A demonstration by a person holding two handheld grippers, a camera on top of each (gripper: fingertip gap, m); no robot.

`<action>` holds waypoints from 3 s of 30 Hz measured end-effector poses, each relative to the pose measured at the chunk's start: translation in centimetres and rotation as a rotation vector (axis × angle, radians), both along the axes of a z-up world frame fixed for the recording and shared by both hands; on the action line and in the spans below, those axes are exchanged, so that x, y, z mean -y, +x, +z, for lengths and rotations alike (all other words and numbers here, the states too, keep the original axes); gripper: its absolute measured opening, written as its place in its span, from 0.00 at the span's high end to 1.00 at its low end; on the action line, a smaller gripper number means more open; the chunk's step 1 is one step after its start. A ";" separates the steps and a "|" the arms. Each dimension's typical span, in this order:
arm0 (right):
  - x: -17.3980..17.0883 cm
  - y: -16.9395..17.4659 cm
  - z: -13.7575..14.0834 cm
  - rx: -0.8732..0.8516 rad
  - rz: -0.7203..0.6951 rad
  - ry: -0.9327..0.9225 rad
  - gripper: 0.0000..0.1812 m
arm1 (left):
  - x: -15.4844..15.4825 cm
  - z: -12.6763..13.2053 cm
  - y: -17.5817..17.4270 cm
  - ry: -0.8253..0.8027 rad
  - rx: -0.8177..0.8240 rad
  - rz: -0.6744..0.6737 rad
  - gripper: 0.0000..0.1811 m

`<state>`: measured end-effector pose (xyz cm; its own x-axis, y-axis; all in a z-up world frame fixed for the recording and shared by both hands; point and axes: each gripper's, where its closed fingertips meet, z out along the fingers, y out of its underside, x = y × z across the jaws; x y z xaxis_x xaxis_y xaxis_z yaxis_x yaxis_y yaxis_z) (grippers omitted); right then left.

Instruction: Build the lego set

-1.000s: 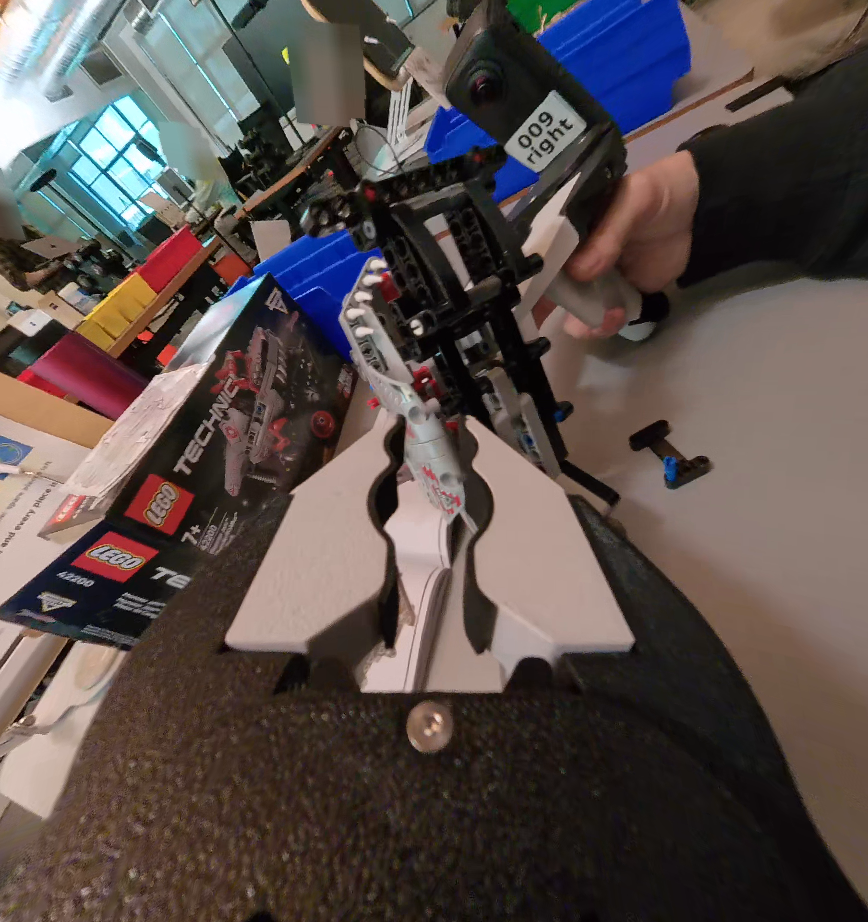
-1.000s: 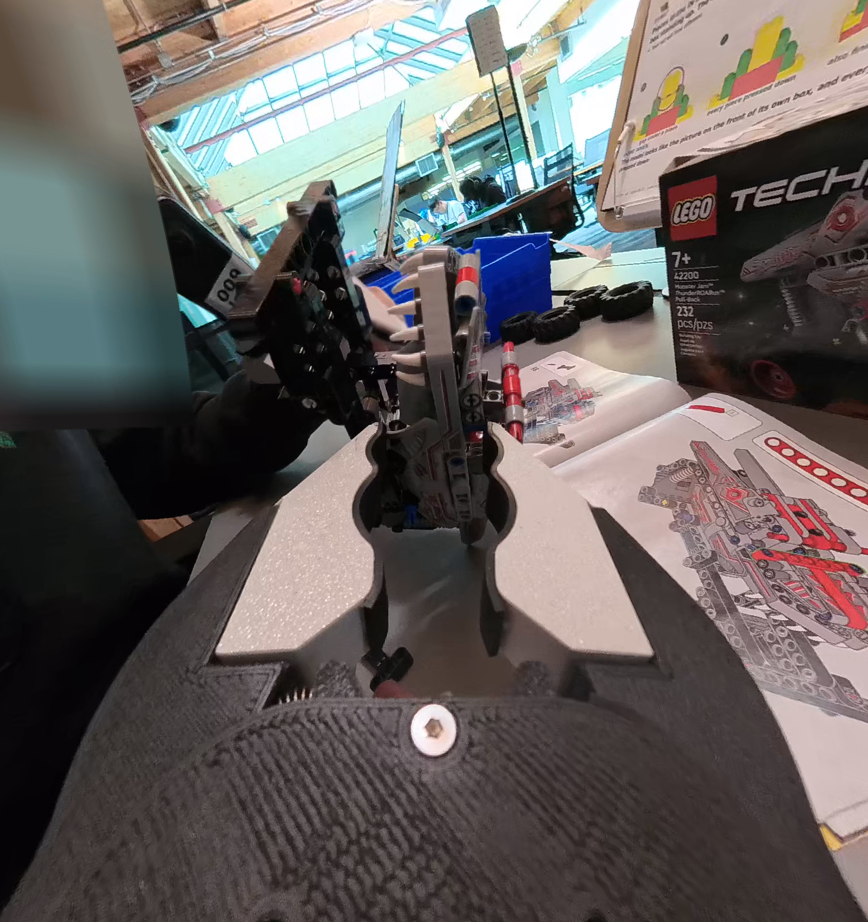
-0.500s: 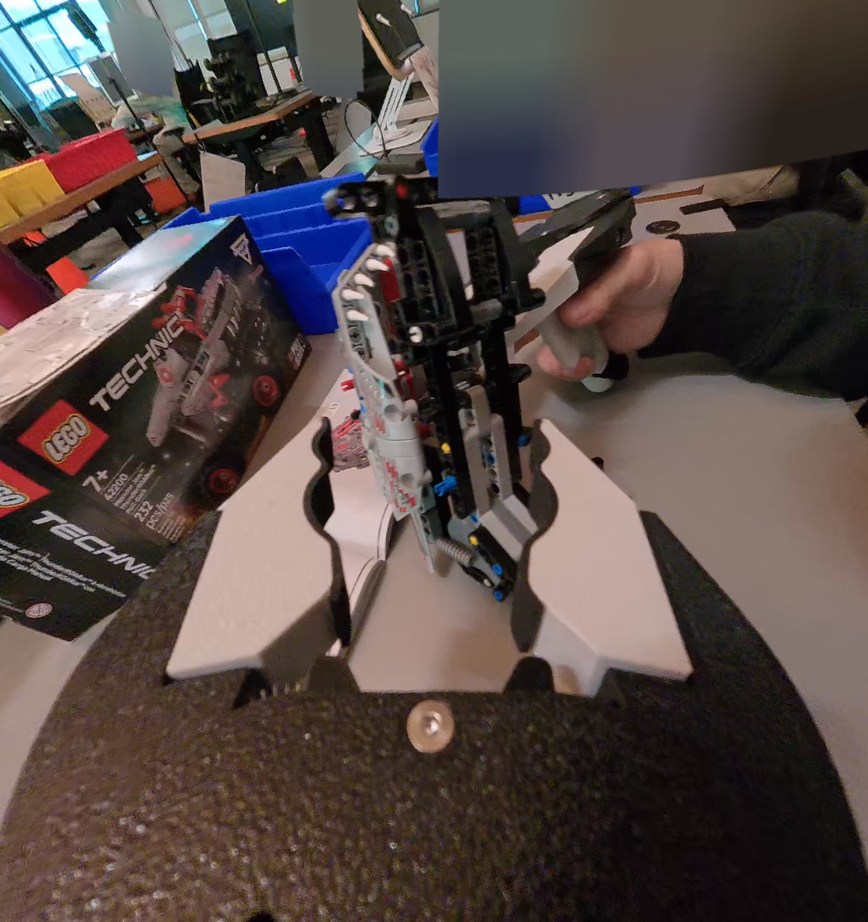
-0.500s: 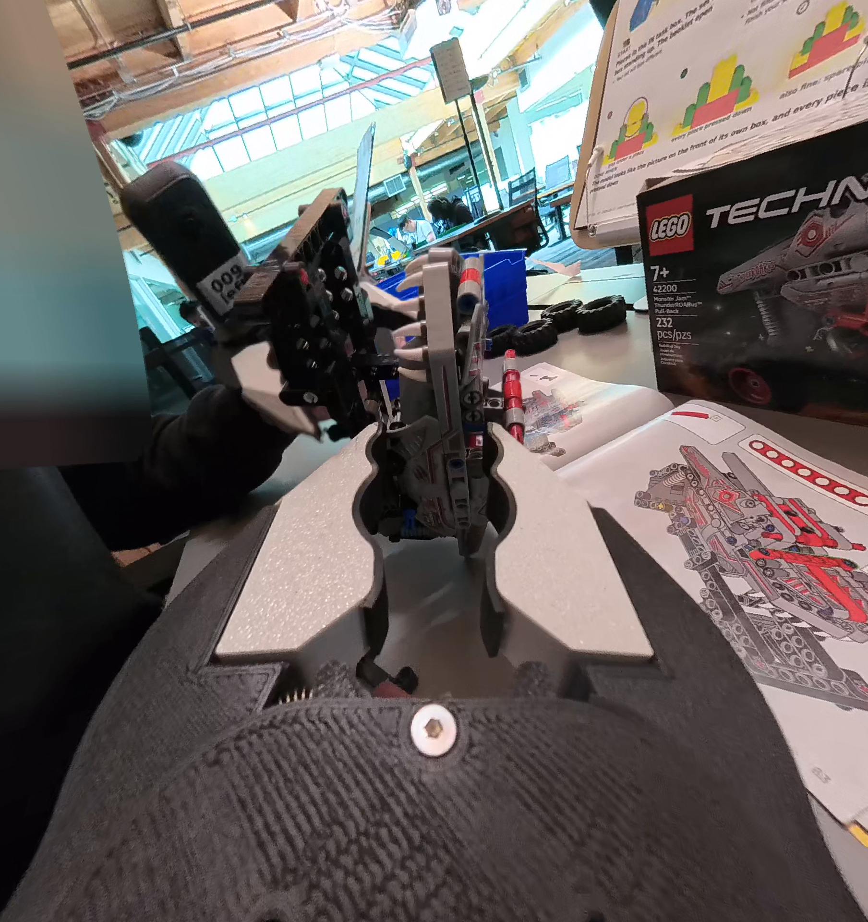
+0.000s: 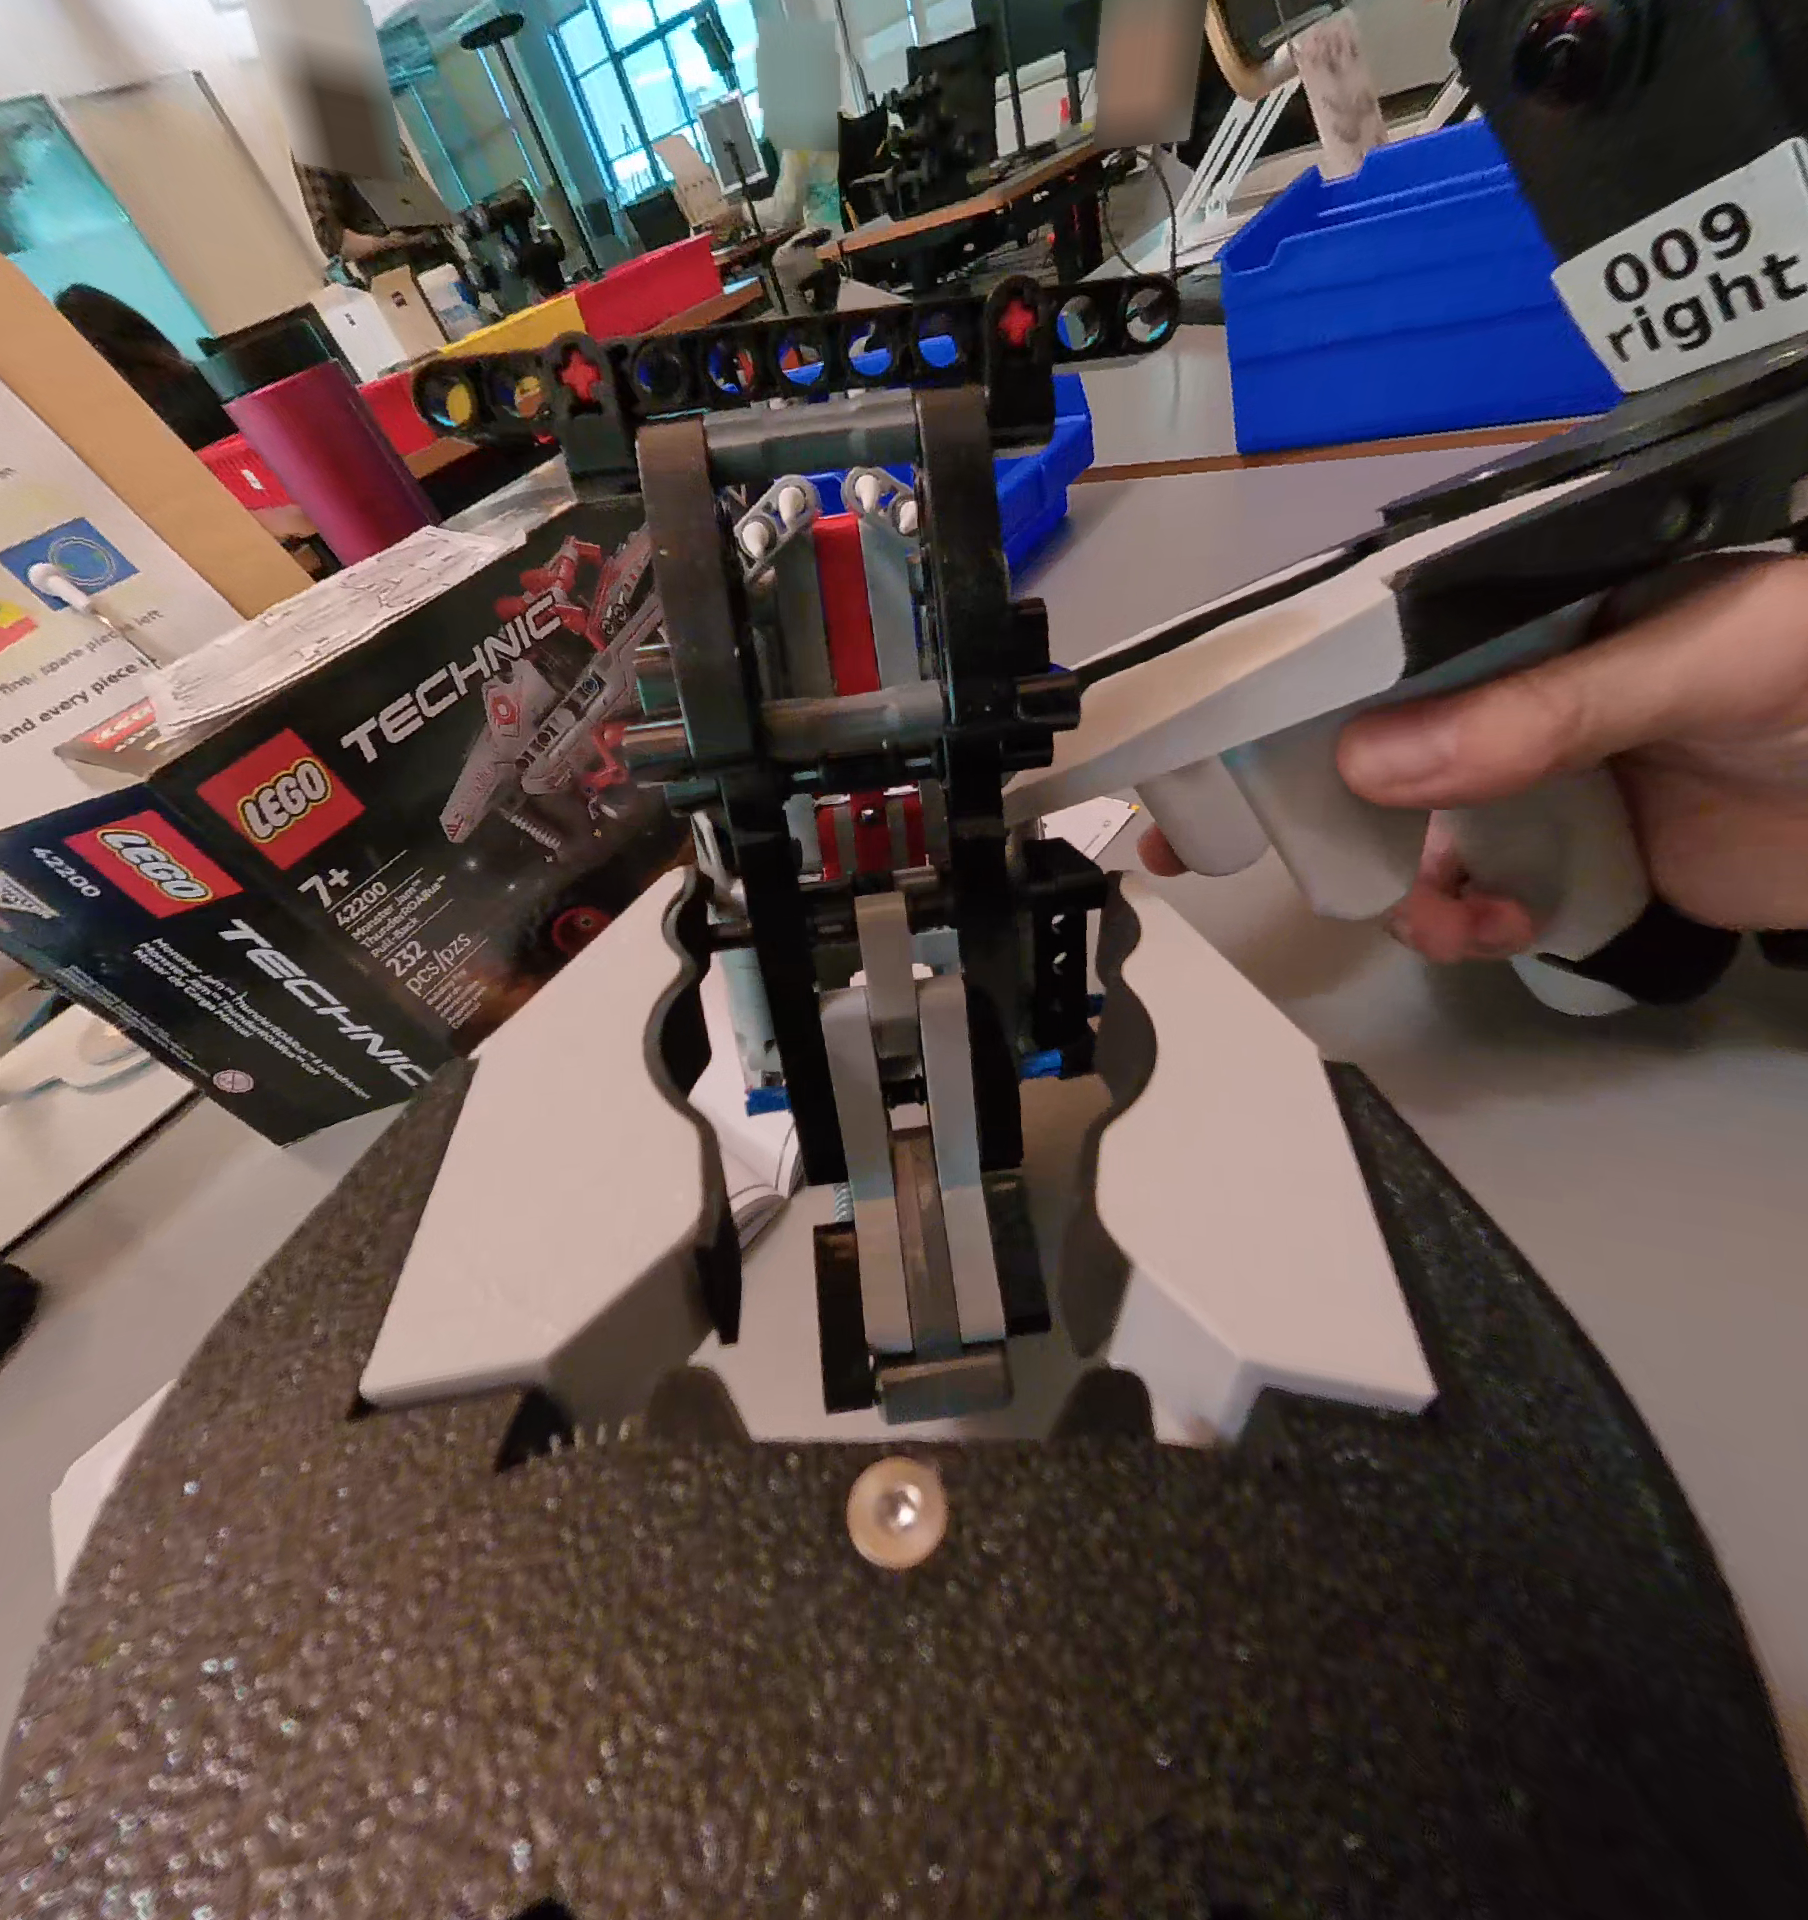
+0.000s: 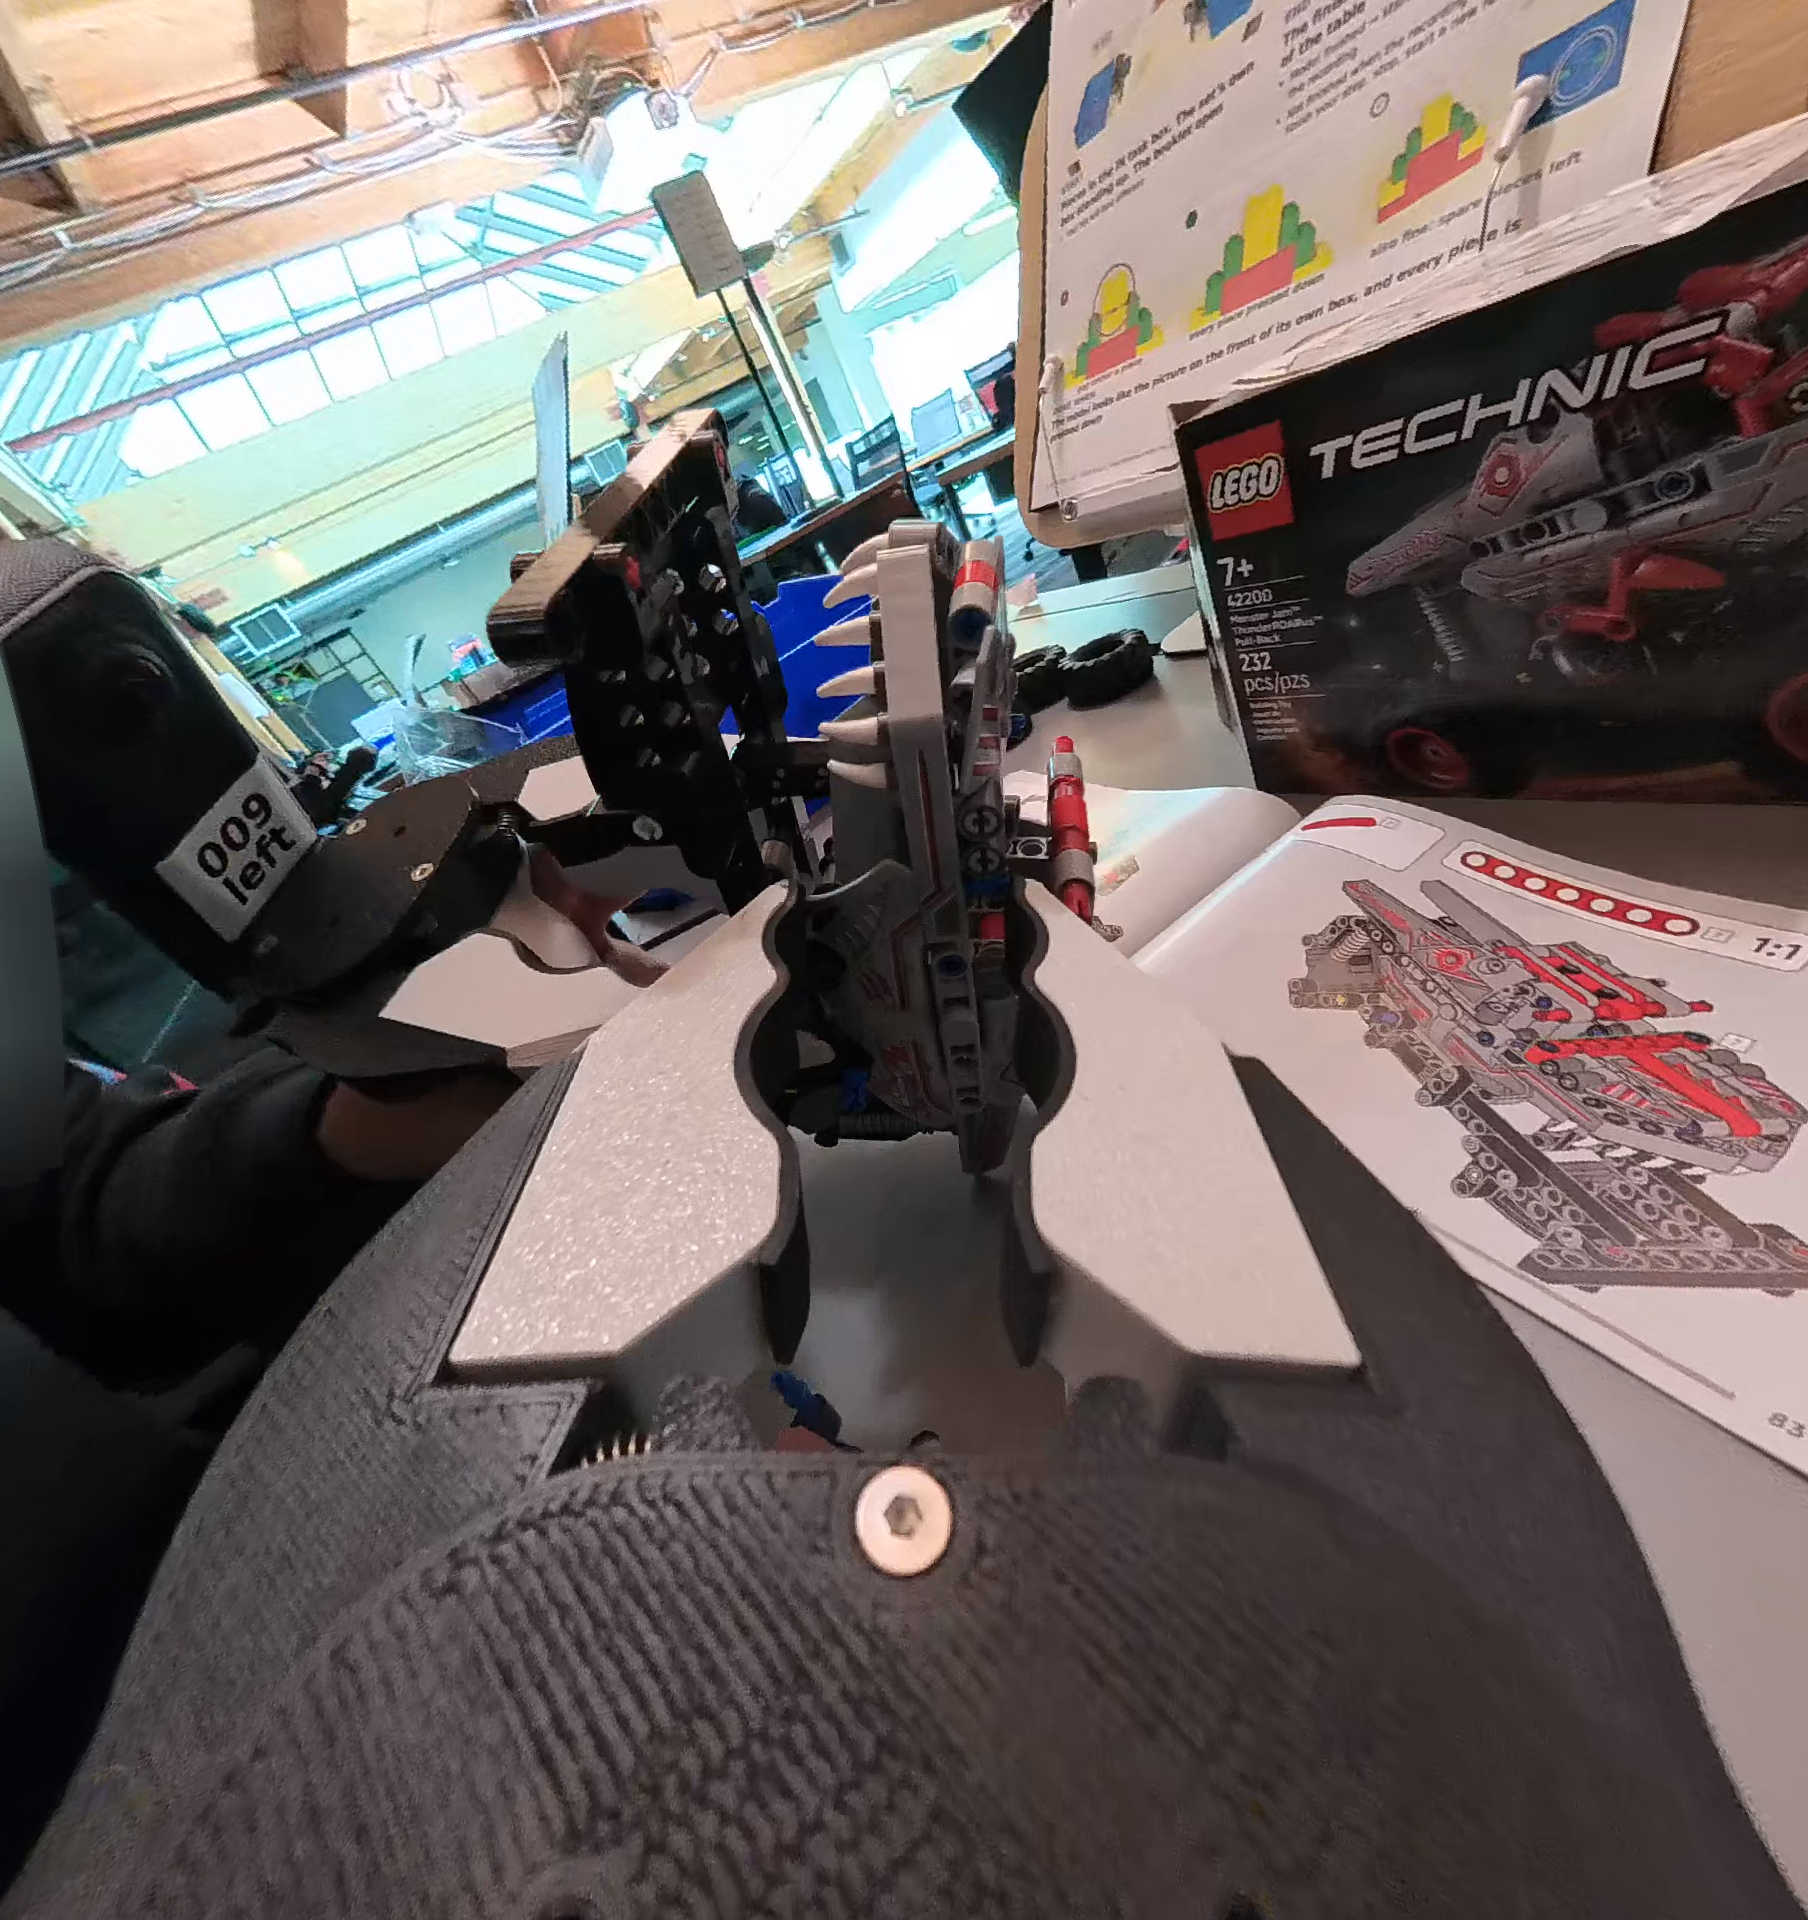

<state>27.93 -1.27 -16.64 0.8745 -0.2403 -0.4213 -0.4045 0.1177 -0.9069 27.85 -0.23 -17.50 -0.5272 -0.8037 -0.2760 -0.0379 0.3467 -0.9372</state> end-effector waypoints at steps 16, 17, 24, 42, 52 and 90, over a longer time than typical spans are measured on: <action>1.4 0.1 0.7 0.084 0.029 -0.019 0.76 | -0.1 0.1 0.1 -0.036 0.019 -0.086 0.60; 1.6 0.3 0.7 0.087 0.022 -0.035 0.76 | -0.2 0.1 0.1 -0.039 0.020 -0.092 0.60; 0.6 0.3 0.1 0.048 0.026 -0.026 0.68 | 0.7 0.0 -0.7 -0.011 0.052 -0.200 0.60; 0.4 -0.3 0.3 -0.011 -0.102 0.026 0.74 | 0.7 -0.3 0.1 0.019 0.086 -0.125 0.60; 0.5 -0.5 0.1 -0.005 -0.104 0.040 0.74 | 0.6 -0.4 0.0 0.091 0.099 -0.134 0.60; 0.6 -1.0 0.0 0.031 -0.071 0.080 0.75 | 0.4 0.6 -2.0 0.100 0.129 -0.151 0.60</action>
